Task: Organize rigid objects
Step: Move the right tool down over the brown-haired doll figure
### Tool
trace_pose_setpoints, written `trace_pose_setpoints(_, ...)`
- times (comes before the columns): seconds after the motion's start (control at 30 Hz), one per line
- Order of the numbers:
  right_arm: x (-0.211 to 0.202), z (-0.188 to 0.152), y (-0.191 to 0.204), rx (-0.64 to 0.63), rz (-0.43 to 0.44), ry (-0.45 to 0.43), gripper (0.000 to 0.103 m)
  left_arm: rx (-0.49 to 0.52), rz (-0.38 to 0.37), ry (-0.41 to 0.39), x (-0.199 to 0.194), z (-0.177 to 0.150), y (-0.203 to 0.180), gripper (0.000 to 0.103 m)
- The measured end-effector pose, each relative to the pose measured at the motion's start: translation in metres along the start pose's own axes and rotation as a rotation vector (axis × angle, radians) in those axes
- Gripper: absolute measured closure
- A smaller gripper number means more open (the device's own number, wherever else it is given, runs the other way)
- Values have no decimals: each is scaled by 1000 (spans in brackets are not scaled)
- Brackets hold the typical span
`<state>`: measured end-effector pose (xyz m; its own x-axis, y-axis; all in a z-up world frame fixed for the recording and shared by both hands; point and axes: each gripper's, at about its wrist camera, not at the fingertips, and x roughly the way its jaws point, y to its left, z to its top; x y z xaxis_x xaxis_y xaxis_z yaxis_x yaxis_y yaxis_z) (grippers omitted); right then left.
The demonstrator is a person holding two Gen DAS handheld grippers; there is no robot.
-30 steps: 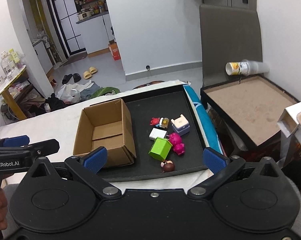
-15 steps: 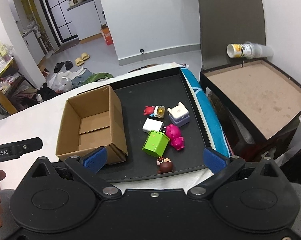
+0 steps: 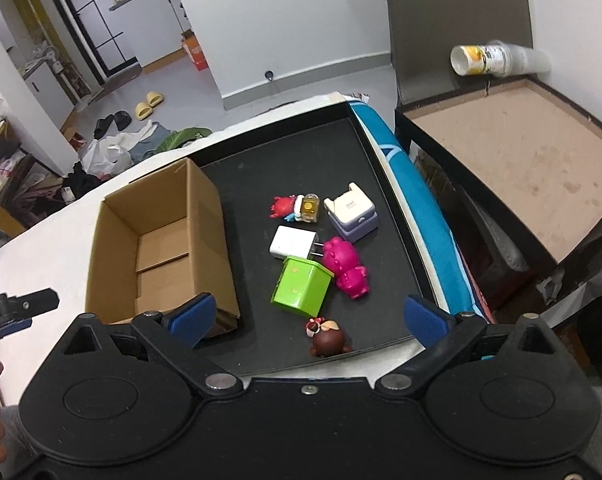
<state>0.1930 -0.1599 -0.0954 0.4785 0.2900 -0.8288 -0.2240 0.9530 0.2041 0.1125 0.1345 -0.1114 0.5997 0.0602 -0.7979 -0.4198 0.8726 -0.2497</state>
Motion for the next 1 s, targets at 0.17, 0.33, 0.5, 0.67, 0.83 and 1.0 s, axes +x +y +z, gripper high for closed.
trace_pose_setpoints(0.17,29,9,-8,60,21,77,11,-46,-3,23,13,7,15,13)
trace_pose_setpoints(0.33,60,16,-16,102,18,161,20,-93,-21,68,29,12,29,26)
trace_pose_setpoints(0.5,85,11,-25,130,18,242,31,-130,-29,121,45,9,38,35)
trace_pose_setpoints(0.67,101,2,-27,116,15,299,34,-179,-29,168,61,4,44,40)
trace_pose_setpoints(0.83,114,-3,-19,49,12,332,37,-187,-26,182,67,2,45,48)
trace_pose_setpoints(1.0,126,-7,-17,29,14,369,47,-182,-29,192,72,2,43,55)
